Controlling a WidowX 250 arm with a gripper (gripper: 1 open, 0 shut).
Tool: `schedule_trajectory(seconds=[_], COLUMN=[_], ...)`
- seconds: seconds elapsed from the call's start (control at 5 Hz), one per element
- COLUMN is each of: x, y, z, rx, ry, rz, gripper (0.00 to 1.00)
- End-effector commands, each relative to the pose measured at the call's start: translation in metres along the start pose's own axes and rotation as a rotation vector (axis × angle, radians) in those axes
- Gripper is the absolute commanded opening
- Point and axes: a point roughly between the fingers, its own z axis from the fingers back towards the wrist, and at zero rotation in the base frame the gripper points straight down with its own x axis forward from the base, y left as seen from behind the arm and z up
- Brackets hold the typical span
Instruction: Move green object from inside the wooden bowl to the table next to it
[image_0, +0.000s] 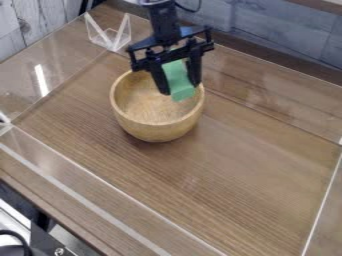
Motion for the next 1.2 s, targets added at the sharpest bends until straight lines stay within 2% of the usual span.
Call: schedule_trajectory(seconds=[0.0, 0.4, 0.6, 0.8, 1.0], x=[0.001, -0.011, -0.013, -0.017, -0.017], y=[-0.016, -0.018, -0.031, -0.048, -0.069], z=[0.03, 0.041, 0.03, 0.01, 0.002], rx=[-0.048, -0.057, -0.037, -0.007, 0.0], ry=[-0.082, -0.105, -0.092, -0.085, -0.098], rz=[0.027, 0.084, -0.035, -0.184, -0.195], gripper=[0.0, 0.0, 0.0, 0.0, 0.0])
